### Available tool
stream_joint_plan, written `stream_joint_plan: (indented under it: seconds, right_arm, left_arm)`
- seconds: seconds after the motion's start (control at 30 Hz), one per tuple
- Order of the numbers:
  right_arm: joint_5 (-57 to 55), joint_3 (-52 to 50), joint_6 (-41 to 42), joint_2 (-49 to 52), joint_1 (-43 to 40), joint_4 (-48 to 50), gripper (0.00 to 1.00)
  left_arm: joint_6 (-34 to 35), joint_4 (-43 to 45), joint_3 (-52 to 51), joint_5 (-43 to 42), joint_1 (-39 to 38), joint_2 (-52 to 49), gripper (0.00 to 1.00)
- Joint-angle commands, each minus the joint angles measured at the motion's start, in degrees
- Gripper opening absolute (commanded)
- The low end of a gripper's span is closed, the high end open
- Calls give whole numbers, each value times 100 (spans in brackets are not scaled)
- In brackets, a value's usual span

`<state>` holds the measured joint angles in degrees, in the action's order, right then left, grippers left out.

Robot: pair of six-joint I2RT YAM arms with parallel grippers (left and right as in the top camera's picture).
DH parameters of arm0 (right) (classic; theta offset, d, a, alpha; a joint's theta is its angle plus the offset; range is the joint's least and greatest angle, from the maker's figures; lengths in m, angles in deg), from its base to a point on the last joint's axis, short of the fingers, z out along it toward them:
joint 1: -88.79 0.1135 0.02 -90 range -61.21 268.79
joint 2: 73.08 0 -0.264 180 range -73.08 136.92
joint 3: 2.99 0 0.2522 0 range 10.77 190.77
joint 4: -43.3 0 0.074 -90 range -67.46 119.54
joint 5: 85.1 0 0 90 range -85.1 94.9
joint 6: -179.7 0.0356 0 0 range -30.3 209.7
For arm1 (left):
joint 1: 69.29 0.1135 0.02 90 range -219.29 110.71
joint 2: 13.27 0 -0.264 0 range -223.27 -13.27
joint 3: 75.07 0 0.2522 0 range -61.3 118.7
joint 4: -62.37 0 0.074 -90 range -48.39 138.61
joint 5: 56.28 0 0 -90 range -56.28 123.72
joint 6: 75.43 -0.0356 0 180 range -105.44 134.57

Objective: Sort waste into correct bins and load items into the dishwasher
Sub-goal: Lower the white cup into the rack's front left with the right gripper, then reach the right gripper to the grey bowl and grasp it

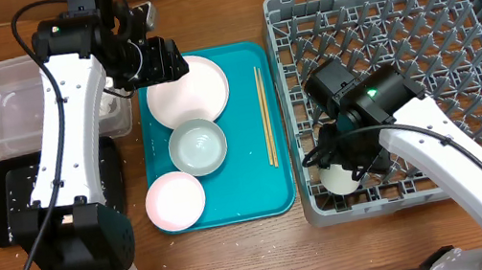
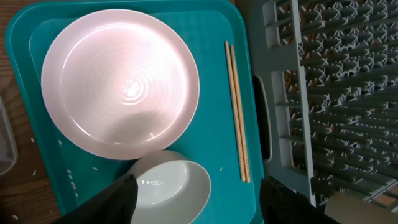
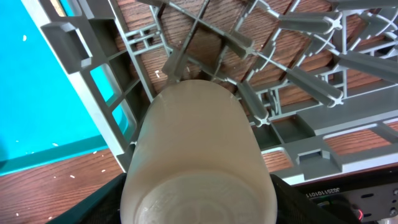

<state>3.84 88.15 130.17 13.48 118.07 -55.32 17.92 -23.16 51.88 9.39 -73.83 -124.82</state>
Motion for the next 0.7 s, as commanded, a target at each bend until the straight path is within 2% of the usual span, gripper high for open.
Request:
stream_joint_plan:
  seconds: [0.0, 0.23, 0.43, 0.67]
  right_arm:
    - [-122, 85, -15, -17, 81, 83, 66]
    - [114, -92, -7, 4, 264, 245, 70]
    - [114, -92, 7, 4, 291, 219, 81]
    - [111, 358, -205, 2, 280, 632, 81]
  left_arm:
    - [94, -13, 48, 59, -42, 57, 65]
    - [94, -24, 48, 59, -42, 57, 66]
    - [94, -37, 48, 59, -42, 57, 66]
    - [94, -7, 79, 57, -24, 57, 67]
